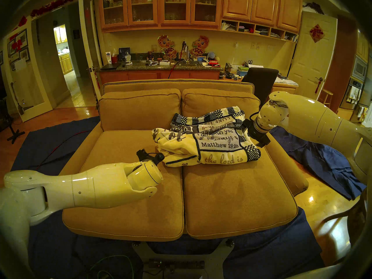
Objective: Fold the blanket in half twice
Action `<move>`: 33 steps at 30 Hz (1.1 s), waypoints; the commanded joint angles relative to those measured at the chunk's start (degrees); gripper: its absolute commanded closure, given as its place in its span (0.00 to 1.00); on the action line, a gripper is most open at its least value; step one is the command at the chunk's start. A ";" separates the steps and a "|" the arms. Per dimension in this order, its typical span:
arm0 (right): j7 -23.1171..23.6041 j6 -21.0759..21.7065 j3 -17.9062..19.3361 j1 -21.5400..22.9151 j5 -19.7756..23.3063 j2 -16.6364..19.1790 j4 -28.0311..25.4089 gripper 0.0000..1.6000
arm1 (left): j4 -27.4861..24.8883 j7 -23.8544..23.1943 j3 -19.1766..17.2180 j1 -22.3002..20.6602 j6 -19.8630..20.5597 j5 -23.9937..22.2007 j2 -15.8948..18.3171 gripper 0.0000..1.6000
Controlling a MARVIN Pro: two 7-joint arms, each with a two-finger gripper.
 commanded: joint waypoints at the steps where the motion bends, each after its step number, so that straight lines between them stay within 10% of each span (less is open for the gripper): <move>1: 0.12 -0.12 0.31 0.73 -0.41 0.57 -0.23 0.00 | 4.34 -0.33 -1.06 0.23 -6.98 3.31 -6.46 0.00; 16: 0.25 -0.31 0.16 0.82 -0.51 0.72 -0.49 0.00 | 5.23 -15.64 4.71 -1.39 -18.25 6.89 -1.81 0.00; 33: 0.30 -0.36 0.08 0.87 -0.48 0.73 -0.51 0.00 | 8.76 -15.08 10.16 -3.36 -18.83 15.84 -1.00 0.00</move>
